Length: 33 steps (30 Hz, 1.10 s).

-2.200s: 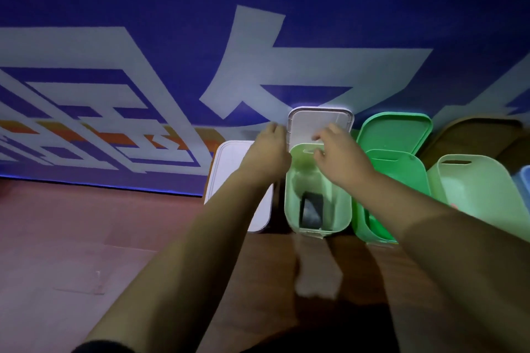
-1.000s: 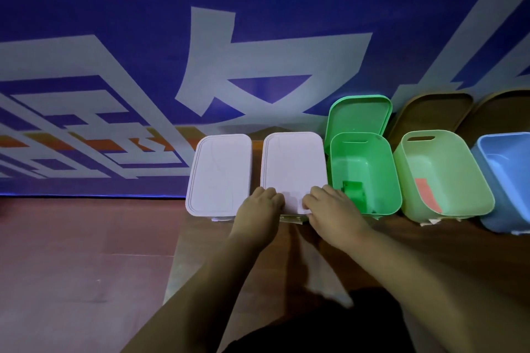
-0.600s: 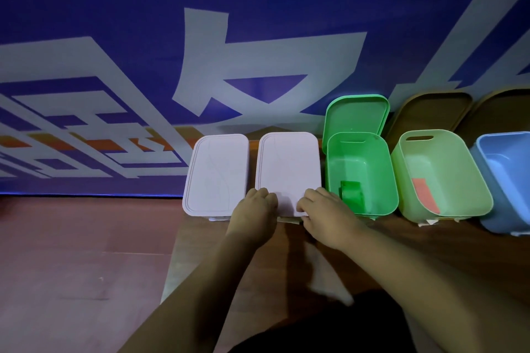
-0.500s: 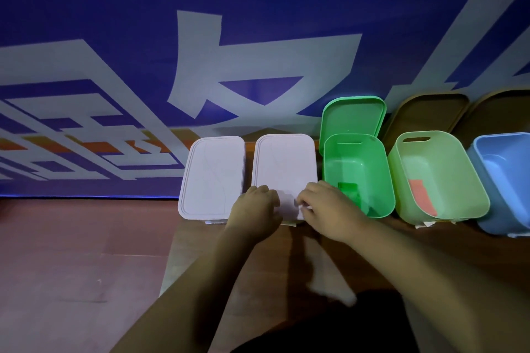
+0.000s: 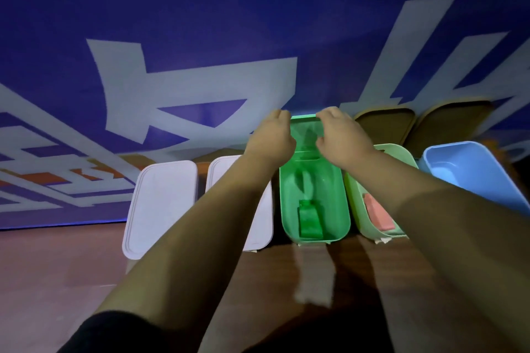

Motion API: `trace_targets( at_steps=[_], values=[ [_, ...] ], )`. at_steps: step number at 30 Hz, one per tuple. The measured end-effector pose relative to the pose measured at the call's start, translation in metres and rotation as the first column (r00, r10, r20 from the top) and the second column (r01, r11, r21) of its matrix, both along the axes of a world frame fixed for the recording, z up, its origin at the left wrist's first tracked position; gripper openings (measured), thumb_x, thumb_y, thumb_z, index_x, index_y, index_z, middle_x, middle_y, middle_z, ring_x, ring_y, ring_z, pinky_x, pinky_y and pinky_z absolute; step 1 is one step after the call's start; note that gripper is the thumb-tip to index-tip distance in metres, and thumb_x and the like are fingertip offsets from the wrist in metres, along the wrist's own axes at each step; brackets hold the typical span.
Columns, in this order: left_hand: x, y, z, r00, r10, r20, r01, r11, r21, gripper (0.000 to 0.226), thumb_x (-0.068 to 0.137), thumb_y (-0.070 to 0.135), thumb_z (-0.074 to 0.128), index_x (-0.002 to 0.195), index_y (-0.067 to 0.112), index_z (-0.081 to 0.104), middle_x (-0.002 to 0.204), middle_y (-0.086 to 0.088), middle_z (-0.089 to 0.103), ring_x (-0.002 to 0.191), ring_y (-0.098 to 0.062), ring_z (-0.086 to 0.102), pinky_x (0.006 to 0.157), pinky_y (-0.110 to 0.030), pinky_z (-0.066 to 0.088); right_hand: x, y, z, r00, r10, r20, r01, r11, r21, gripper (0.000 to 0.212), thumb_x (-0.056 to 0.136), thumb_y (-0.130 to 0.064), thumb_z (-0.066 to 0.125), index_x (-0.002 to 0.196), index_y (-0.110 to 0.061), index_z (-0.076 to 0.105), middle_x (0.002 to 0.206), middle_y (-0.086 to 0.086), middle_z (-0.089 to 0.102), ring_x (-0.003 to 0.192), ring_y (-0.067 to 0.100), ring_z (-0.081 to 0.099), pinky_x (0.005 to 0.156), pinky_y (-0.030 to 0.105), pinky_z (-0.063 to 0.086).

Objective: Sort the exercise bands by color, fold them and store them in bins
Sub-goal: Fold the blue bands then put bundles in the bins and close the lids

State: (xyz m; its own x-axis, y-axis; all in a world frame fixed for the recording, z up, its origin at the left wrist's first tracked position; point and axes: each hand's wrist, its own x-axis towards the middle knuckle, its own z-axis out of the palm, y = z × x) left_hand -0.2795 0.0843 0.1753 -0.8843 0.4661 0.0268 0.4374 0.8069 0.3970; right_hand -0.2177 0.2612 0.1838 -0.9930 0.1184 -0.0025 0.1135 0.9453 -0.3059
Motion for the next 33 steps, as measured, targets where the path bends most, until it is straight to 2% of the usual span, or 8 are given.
trace_targets(
  at_steps=[2, 5, 9, 12, 17, 21, 26, 33],
  values=[
    [-0.005, 0.013, -0.006, 1.000, -0.004, 0.004, 0.004, 0.999, -0.033, 0.047, 0.089, 0.007, 0.060, 0.136, 0.007, 0.054, 0.136, -0.015, 0.055, 0.122, -0.038, 0.055, 0.099, -0.050, 0.050, -0.004, 0.007, -0.002, 0.998, 0.027, 0.052, -0.028, 1.000, 0.013, 0.060, 0.093, -0.015, 0.067, 0.150, -0.009, 0.048, 0.145, 0.014, 0.053, 0.135, 0.037, 0.052, 0.111, 0.049, 0.046],
    [-0.001, 0.022, -0.018, 0.999, 0.012, -0.030, -0.013, 0.999, -0.041, 0.043, 0.089, 0.006, 0.063, 0.131, 0.006, 0.054, 0.132, -0.016, 0.052, 0.117, -0.038, 0.055, 0.095, -0.051, 0.052, -0.006, 0.013, -0.007, 0.998, 0.055, 0.028, -0.056, 0.997, 0.046, 0.062, 0.092, -0.016, 0.069, 0.150, -0.011, 0.048, 0.139, 0.011, 0.053, 0.131, 0.035, 0.052, 0.109, 0.048, 0.047],
    [0.007, 0.024, -0.026, 0.993, 0.057, -0.106, -0.065, 0.995, -0.079, 0.032, 0.100, 0.015, 0.062, 0.132, 0.010, 0.064, 0.128, -0.014, 0.053, 0.115, -0.033, 0.055, 0.094, -0.047, 0.056, -0.001, 0.016, -0.010, 0.993, 0.100, -0.057, -0.090, 0.983, 0.161, 0.034, 0.096, -0.019, 0.065, 0.130, -0.016, 0.066, 0.117, 0.007, 0.051, 0.112, 0.031, 0.053, 0.095, 0.046, 0.050],
    [0.017, 0.020, -0.023, 0.992, 0.071, -0.101, -0.080, 0.993, -0.083, 0.024, 0.104, 0.023, 0.063, 0.125, 0.014, 0.073, 0.121, -0.011, 0.053, 0.112, -0.030, 0.057, 0.090, -0.048, 0.059, 0.008, 0.019, -0.011, 0.988, 0.134, -0.075, -0.124, 0.984, 0.131, 0.025, 0.100, -0.019, 0.060, 0.121, -0.017, 0.073, 0.110, 0.004, 0.050, 0.105, 0.028, 0.052, 0.089, 0.043, 0.049],
    [0.050, 0.010, -0.014, 0.976, 0.041, -0.212, -0.045, 0.999, -0.014, 0.024, 0.100, 0.018, 0.068, 0.121, 0.012, 0.076, 0.117, -0.010, 0.059, 0.106, -0.030, 0.057, 0.085, -0.046, 0.057, 0.036, 0.021, -0.006, 0.979, 0.162, -0.123, -0.150, 0.984, 0.100, 0.025, 0.098, -0.019, 0.060, 0.118, -0.018, 0.074, 0.111, 0.002, 0.058, 0.106, 0.028, 0.056, 0.089, 0.042, 0.051],
    [0.092, -0.005, -0.020, 0.983, -0.033, -0.181, 0.039, 0.999, 0.033, 0.023, 0.095, 0.015, 0.064, 0.116, 0.011, 0.074, 0.118, -0.009, 0.064, 0.105, -0.033, 0.060, 0.083, -0.044, 0.056, 0.081, 0.020, -0.007, 0.967, 0.213, -0.141, -0.205, 0.977, 0.063, 0.027, 0.096, -0.018, 0.063, 0.120, -0.020, 0.075, 0.111, 0.001, 0.060, 0.106, 0.027, 0.056, 0.092, 0.042, 0.051],
    [0.146, -0.020, -0.042, 0.989, -0.092, -0.118, 0.092, 0.996, -0.004, 0.026, 0.093, 0.014, 0.063, 0.118, 0.009, 0.069, 0.121, -0.012, 0.067, 0.106, -0.034, 0.061, 0.083, -0.042, 0.055, 0.137, 0.012, -0.028, 0.956, 0.280, -0.085, -0.276, 0.960, 0.046, 0.028, 0.096, -0.022, 0.064, 0.123, -0.023, 0.070, 0.116, -0.004, 0.058, 0.112, 0.022, 0.054, 0.099, 0.040, 0.050],
    [0.197, -0.024, -0.068, 0.968, -0.196, -0.159, 0.182, 0.979, -0.095, 0.026, 0.081, 0.002, 0.069, 0.106, 0.007, 0.065, 0.105, -0.011, 0.064, 0.089, -0.033, 0.059, 0.068, -0.042, 0.052, 0.185, 0.005, -0.064, 0.948, 0.318, 0.004, -0.318, 0.948, 0.032, 0.025, 0.097, -0.018, 0.061, 0.121, -0.023, 0.064, 0.120, -0.005, 0.054, 0.118, 0.020, 0.053, 0.102, 0.036, 0.047]
  ],
)
